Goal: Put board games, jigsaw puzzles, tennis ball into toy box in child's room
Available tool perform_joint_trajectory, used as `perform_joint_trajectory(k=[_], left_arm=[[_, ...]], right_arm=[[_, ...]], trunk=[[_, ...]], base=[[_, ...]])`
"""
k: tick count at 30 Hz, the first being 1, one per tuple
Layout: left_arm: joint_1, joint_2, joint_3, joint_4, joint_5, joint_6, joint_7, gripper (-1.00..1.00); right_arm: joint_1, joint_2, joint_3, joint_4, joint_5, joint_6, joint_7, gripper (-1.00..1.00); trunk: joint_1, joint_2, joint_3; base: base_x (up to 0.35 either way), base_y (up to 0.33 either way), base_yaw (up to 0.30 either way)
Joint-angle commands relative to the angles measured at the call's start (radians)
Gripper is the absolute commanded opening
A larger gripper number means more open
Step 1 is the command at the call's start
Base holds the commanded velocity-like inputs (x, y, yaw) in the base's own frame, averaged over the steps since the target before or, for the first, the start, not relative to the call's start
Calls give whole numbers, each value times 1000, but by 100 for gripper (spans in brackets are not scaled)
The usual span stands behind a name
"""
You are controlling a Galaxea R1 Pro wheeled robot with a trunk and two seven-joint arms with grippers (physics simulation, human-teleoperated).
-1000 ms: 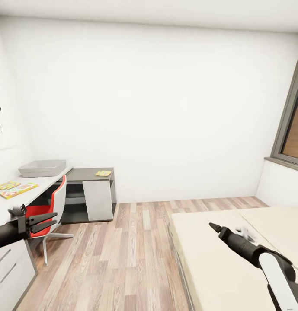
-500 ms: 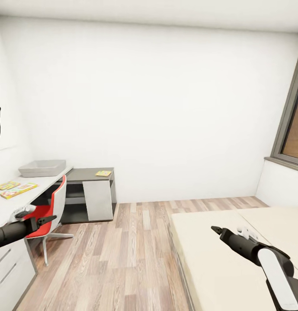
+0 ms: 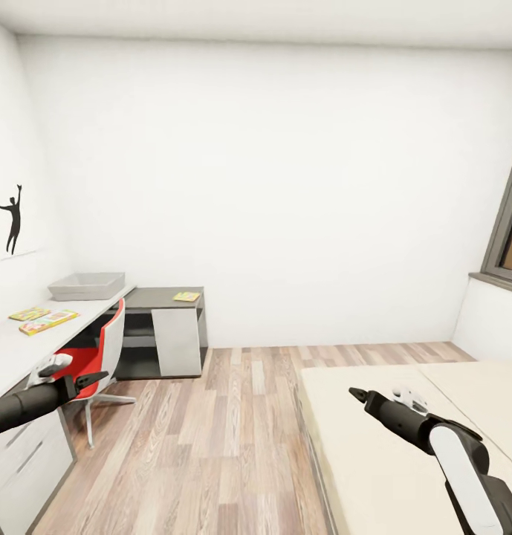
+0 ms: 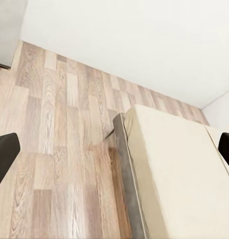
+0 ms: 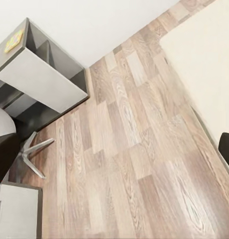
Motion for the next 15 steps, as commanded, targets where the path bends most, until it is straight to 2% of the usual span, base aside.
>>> perform_joint_trajectory(k=[1, 6, 15], left_arm=[[-1, -1, 1, 0, -3, 5, -5, 100], [-1, -2, 1, 0, -4, 5, -6, 100], [0, -1, 2, 0, -4, 10, -6, 100]], right_arm=[[0, 0, 0, -1, -10, 3, -9, 100], [0, -1, 3, -1, -10, 4, -9, 100], [0, 1, 4, 3, -12, 3, -9, 100]], trunk=[[0, -1, 0], [0, -1, 0], [0, -1, 0]], base=[[-1, -5, 13], [-19, -2, 15], [-77, 0, 84]])
